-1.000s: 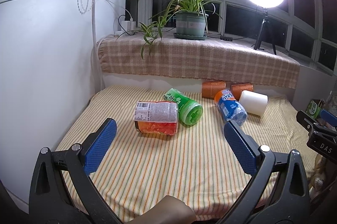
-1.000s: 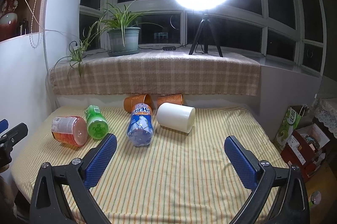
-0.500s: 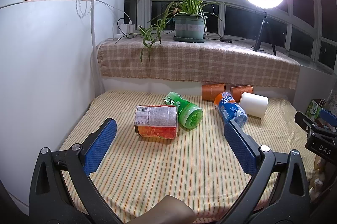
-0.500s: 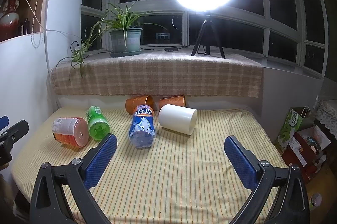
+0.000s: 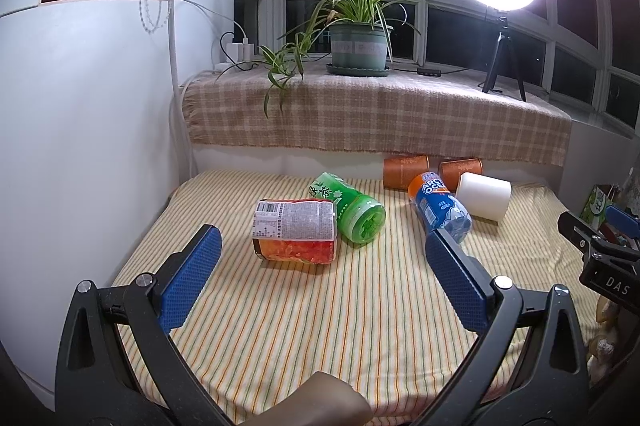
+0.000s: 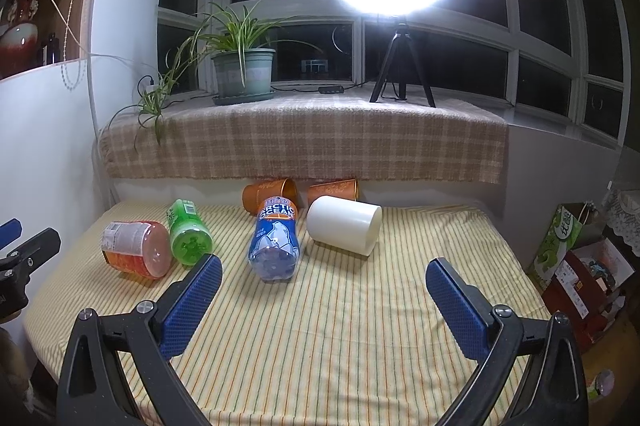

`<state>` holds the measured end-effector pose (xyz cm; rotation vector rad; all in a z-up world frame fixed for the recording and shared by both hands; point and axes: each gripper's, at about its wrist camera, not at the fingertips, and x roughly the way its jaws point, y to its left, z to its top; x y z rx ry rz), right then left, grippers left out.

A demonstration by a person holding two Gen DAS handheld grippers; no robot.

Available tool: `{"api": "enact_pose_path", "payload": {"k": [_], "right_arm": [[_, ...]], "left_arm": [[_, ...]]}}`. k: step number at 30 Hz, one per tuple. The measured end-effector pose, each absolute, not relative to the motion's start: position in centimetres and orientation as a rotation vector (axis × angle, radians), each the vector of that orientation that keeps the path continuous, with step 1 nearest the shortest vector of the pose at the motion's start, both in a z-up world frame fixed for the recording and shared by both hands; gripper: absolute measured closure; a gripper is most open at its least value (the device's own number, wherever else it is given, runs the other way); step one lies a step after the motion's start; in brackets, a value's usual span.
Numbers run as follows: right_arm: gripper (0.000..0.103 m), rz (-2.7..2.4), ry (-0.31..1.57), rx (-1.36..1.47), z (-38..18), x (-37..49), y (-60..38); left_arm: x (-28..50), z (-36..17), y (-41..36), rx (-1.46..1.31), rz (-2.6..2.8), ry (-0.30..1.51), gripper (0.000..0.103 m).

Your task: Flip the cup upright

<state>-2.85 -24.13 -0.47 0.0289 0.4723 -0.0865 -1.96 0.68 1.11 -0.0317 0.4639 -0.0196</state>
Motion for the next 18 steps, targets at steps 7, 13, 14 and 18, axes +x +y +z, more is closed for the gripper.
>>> {"api": "enact_pose_path", "payload": {"k": [7,13,14,18], "right_arm": [[0.000,-0.076,0.480,0.029,-0.7,-2.6,-24.1],[0.000,-0.061,0.489,0.029,-0.9,-2.3,-23.8],[0.000,-0.058,0.491,0.028,-0.9,-2.2,-23.8],[0.000,-0.040,0.497,0.022,-1.0,-1.8,-23.4]], "left_arm": [[-1.6,0.6,0.4,-0.023,-0.020,0.473,0.000],[-1.4,0.3,0.2,-0.022,-0.019,0.480,0.000],[-1.3,0.2,0.2,-0.022,-0.019,0.482,0.000],[-0.9,0.1,0.2,-0.021,-0.022,0.491,0.000]]}}
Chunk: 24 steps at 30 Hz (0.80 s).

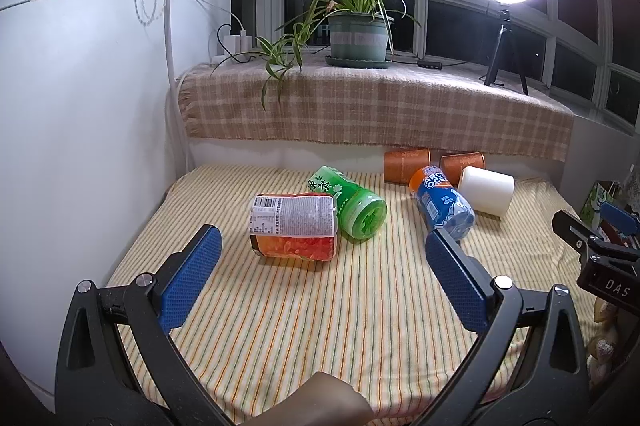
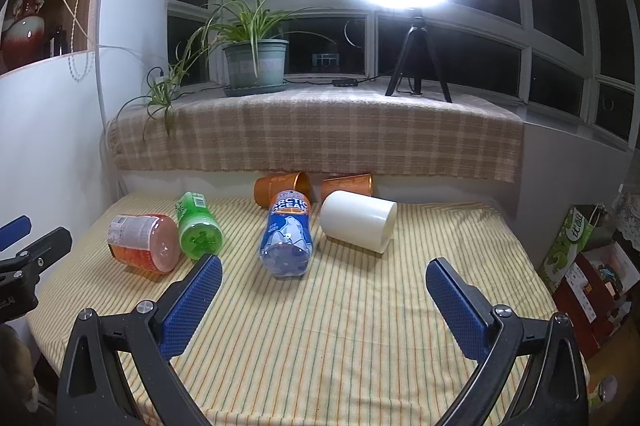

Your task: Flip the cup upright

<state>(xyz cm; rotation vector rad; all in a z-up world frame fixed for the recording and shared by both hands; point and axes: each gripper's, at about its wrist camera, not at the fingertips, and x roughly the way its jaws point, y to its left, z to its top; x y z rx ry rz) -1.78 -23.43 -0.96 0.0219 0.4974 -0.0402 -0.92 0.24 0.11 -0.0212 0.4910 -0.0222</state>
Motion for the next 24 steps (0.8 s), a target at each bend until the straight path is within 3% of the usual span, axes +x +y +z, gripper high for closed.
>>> {"api": "enact_pose_path", "payload": {"k": [17,24], "right_arm": [[0.000,0.229,0.523,-0.057,0.4,2.3,-20.4],[0.000,0.356,0.615,-0.100,0.0,7.3,-18.1]], "left_arm": [[-1.4,0.0,3.8,-0.030,0.057,0.505,0.000],[-2.5,-1.1,6.2,-0.019,0.107,0.546,0.000]]}}
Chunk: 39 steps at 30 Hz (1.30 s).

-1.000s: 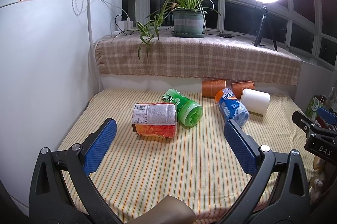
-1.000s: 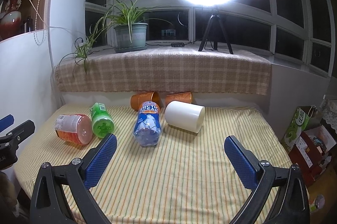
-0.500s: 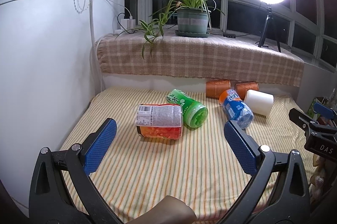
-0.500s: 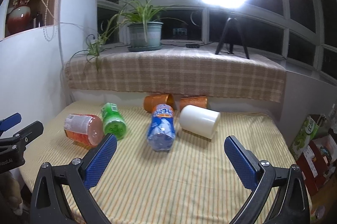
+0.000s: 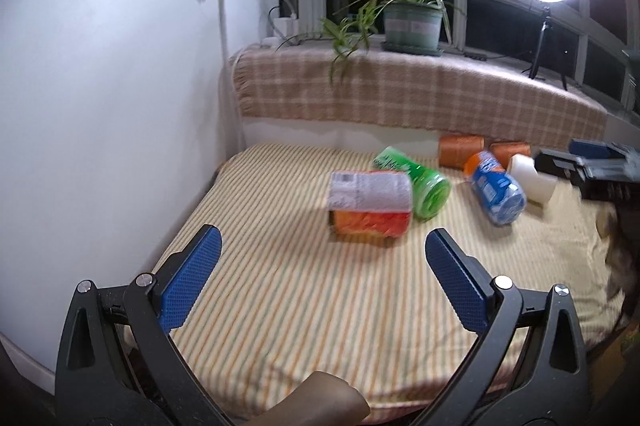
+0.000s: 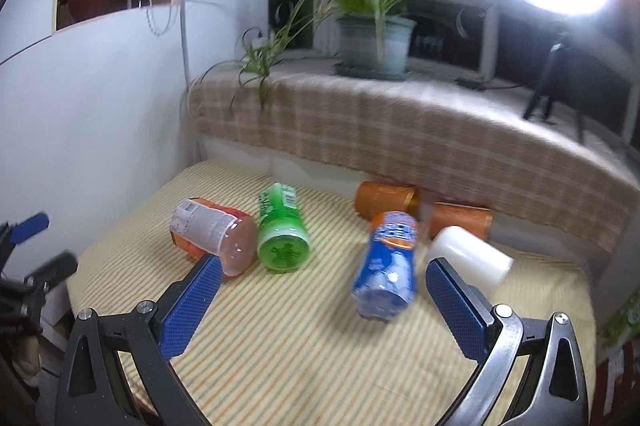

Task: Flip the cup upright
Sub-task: 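Move the right gripper to the lying green tea bottle and close on it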

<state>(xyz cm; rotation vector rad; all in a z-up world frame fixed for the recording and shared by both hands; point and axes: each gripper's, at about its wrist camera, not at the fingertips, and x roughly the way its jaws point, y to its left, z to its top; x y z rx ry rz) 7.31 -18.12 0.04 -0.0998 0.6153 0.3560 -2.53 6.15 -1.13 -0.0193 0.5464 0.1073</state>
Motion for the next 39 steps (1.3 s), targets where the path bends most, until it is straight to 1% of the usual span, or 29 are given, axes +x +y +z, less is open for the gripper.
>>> {"api": "enact_pose_path", "payload": {"k": [5,7,11,15,20,21,23,35,38,39], "right_arm": [[0.001,0.446,0.739,-0.016,-0.7,12.1,-17.2],[0.007,0.479,0.810,0.014,-1.4,14.8,-16.5],[0.008,0.534,0.912,0.052,-2.7,18.8,-14.9],[0.014,0.557,1.024,0.071,-4.7,22.2,-13.2],[0.018,0.568,1.135,0.100,-7.2,25.4,-11.3],[0.021,0.559,1.154,0.115,-7.6,26.0,-11.2],[0.024,0.551,1.185,0.142,-8.2,27.0,-10.9],[0.025,0.548,1.297,0.110,-11.3,29.9,-9.1],[0.034,0.561,1.317,0.118,-11.9,30.2,-8.8],[0.035,0.564,1.318,0.120,-12.0,30.4,-8.7]], "left_arm": [[-3.4,-1.8,7.3,-0.034,0.126,0.573,0.000],[-3.7,-1.9,7.6,-0.042,0.129,0.583,0.000],[-3.9,-2.3,8.4,-0.056,0.141,0.604,0.000],[-4.0,-2.7,9.1,-0.069,0.153,0.625,0.000],[-4.1,-3.0,9.9,-0.081,0.167,0.638,0.000],[-4.0,-3.0,10.0,-0.083,0.168,0.639,0.000],[-4.2,-3.1,10.2,-0.084,0.172,0.640,0.000],[-4.0,-3.6,11.3,-0.106,0.193,0.662,0.000],[-3.8,-3.6,11.3,-0.106,0.196,0.661,0.000],[-3.8,-3.5,11.3,-0.105,0.197,0.659,0.000]]}}
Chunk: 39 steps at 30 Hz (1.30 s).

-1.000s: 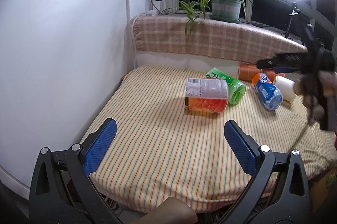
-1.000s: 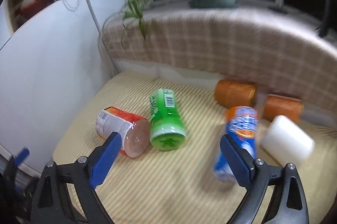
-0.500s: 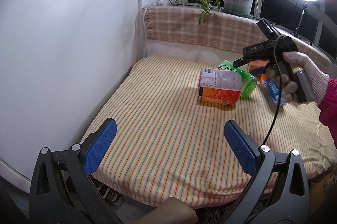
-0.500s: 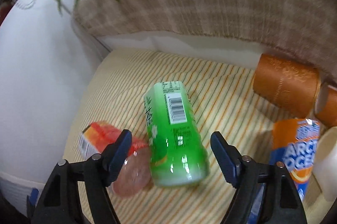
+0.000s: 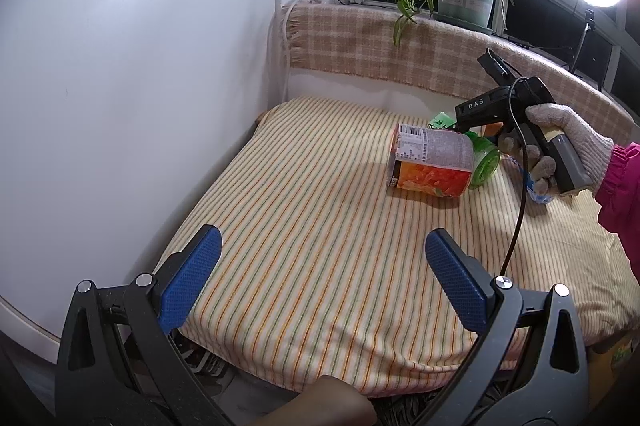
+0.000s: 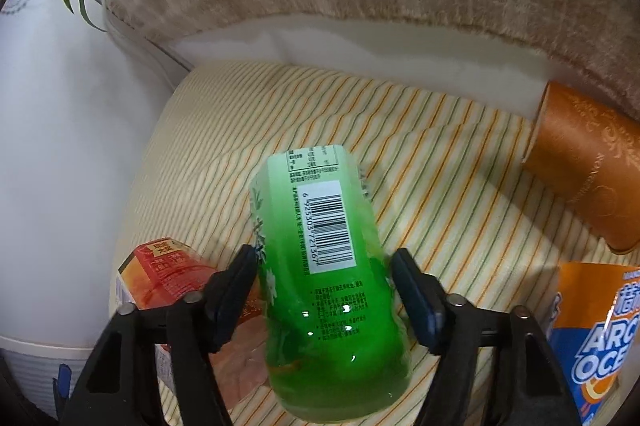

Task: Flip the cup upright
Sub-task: 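Move the right gripper to the lying green tea bottle and close on it, then lift the green bottle with the right gripper, lower it on its side, release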

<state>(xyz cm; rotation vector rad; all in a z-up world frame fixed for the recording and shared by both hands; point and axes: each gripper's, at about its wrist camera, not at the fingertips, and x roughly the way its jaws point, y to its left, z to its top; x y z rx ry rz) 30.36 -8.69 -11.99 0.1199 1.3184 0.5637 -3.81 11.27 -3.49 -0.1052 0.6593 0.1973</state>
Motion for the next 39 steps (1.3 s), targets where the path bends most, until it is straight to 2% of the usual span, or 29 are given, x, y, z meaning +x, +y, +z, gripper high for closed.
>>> {"api": "enact_pose_path", "payload": {"k": [23,39], "right_arm": [[0.038,0.616,1.074,0.226,-4.9,22.7,-15.6],[0.038,0.659,1.089,0.439,-6.7,13.2,-19.6]], "left_arm": [[-4.3,-2.4,8.3,-0.061,0.135,0.622,0.000],[-3.1,-1.8,5.0,-0.027,0.056,0.604,0.000]]}}
